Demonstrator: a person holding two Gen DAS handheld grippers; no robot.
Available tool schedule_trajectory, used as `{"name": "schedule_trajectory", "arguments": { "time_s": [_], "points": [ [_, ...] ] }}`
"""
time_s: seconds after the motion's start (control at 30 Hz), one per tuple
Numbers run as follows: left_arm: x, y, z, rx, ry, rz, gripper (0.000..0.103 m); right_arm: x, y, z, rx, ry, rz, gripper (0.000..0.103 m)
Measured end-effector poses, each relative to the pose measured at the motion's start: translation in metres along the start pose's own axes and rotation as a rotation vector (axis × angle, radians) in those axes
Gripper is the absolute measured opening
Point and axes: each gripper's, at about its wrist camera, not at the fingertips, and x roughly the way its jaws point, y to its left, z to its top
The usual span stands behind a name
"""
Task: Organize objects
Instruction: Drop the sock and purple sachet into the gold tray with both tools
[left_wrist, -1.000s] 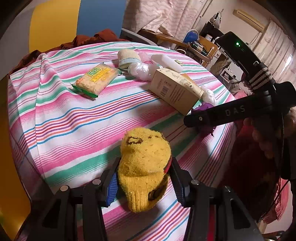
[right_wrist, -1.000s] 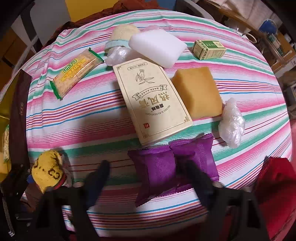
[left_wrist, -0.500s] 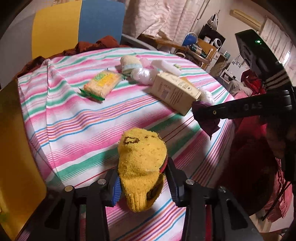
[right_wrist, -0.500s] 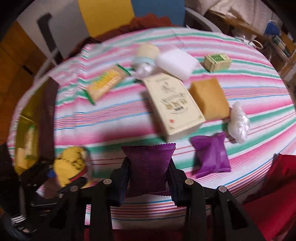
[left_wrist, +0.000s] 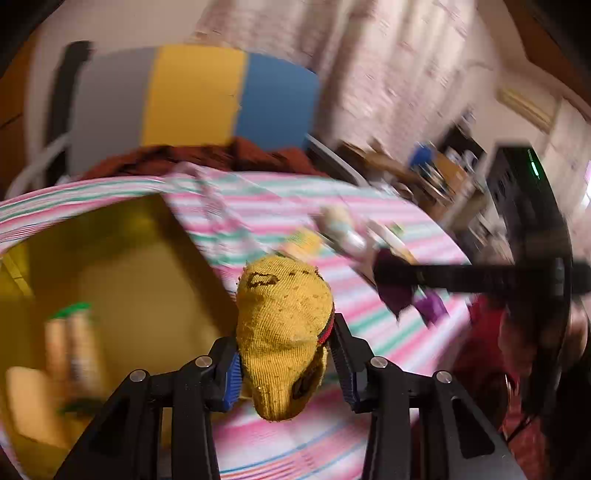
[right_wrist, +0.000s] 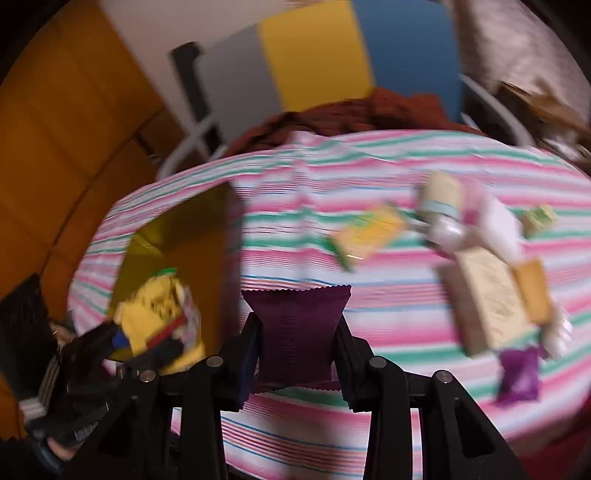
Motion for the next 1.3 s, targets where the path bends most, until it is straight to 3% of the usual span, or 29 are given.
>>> {"name": "schedule_trajectory", "arguments": {
  "time_s": [0.2, 0.27, 0.37, 0.43, 0.53, 0.63, 0.7, 0.8, 0.9, 1.07, 1.23, 1.3],
  "points": [
    [-0.036, 0.079, 0.024, -0.109, -0.097, 0.222, 0.043, 0.035, 0.082, 0.012, -0.136, 0.004, 0.150, 0.039],
    [-0.039, 0.106, 0.029, -0.143, -0.108, 0.295, 0.047, 0.047, 0.106, 0.011, -0.185, 0.022, 0.181, 0.040],
    [-0.041, 0.137, 0.030, -0.189, -0.097, 0.405, 0.060, 0.061, 0.135, 0.004, -0.247, 0.044, 0.201, 0.068],
    [-0.045, 0.151, 0.024, -0.216, -0.088, 0.473, 0.067, 0.063, 0.148, -0.002, -0.283, 0.040, 0.212, 0.070],
    [-0.053, 0.170, 0.011, -0.286, -0.094, 0.477, 0.067, 0.062, 0.160, -0.012, -0.327, 0.016, 0.185, 0.082],
    [-0.061, 0.175, -0.004, -0.330, -0.105, 0.456, 0.067, 0.050, 0.172, -0.024, -0.412, -0.121, 0.070, 0.100],
    [-0.062, 0.171, -0.012, -0.335, -0.111, 0.455, 0.066, 0.040, 0.181, -0.036, -0.484, -0.231, 0.007, 0.103],
    [-0.064, 0.158, -0.016, -0.321, -0.124, 0.456, 0.066, 0.048, 0.188, -0.040, -0.513, -0.222, -0.075, 0.103],
    [-0.066, 0.142, -0.017, -0.296, -0.138, 0.469, 0.066, 0.058, 0.182, -0.042, -0.484, -0.160, -0.034, 0.103],
    [-0.068, 0.122, -0.021, -0.250, -0.131, 0.507, 0.067, 0.057, 0.168, -0.046, -0.395, -0.196, -0.048, 0.103],
    [-0.068, 0.108, -0.027, -0.199, -0.129, 0.584, 0.066, 0.058, 0.146, -0.039, -0.228, -0.134, 0.066, 0.103],
    [-0.068, 0.104, -0.030, -0.190, -0.127, 0.591, 0.067, 0.058, 0.143, -0.039, -0.217, -0.131, 0.059, 0.103]
  ]
}}
